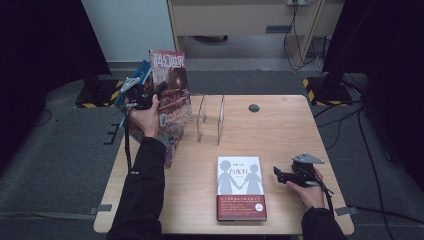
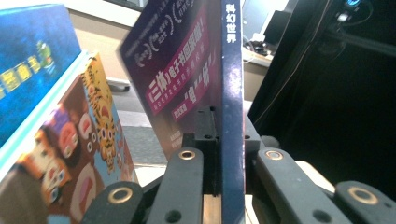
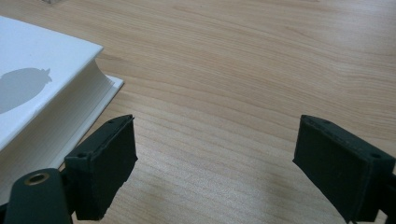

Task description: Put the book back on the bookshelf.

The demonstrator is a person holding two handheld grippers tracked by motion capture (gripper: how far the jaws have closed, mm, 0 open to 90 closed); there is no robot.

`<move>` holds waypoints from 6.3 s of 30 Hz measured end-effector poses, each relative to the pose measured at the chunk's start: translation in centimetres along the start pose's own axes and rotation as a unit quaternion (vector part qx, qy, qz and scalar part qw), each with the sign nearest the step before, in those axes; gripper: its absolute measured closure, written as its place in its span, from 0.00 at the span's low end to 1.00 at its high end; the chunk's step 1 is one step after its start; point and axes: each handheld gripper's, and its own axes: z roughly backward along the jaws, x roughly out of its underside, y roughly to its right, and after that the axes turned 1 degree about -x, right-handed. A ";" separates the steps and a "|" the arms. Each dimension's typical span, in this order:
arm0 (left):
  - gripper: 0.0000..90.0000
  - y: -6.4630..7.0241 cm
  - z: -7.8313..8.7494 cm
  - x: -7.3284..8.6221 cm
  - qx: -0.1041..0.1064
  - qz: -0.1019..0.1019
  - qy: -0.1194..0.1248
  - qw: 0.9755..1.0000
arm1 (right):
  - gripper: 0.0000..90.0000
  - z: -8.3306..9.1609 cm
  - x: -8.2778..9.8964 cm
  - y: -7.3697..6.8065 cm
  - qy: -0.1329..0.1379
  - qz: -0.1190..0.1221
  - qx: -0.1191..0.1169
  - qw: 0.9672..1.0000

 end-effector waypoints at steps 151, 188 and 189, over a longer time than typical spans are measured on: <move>0.92 0.9 0.4 5.2 -0.018 -0.019 -0.024 0.999 | 0.16 0.5 -0.1 0.7 0.006 0.020 0.005 1.000; 0.93 2.1 2.2 4.0 -0.014 -0.043 -0.037 0.998 | 0.16 0.7 -0.2 0.8 0.009 0.017 0.005 1.000; 0.93 2.0 2.1 3.8 -0.014 -0.038 -0.033 0.999 | 0.16 0.7 -0.2 0.8 0.009 0.015 0.005 1.000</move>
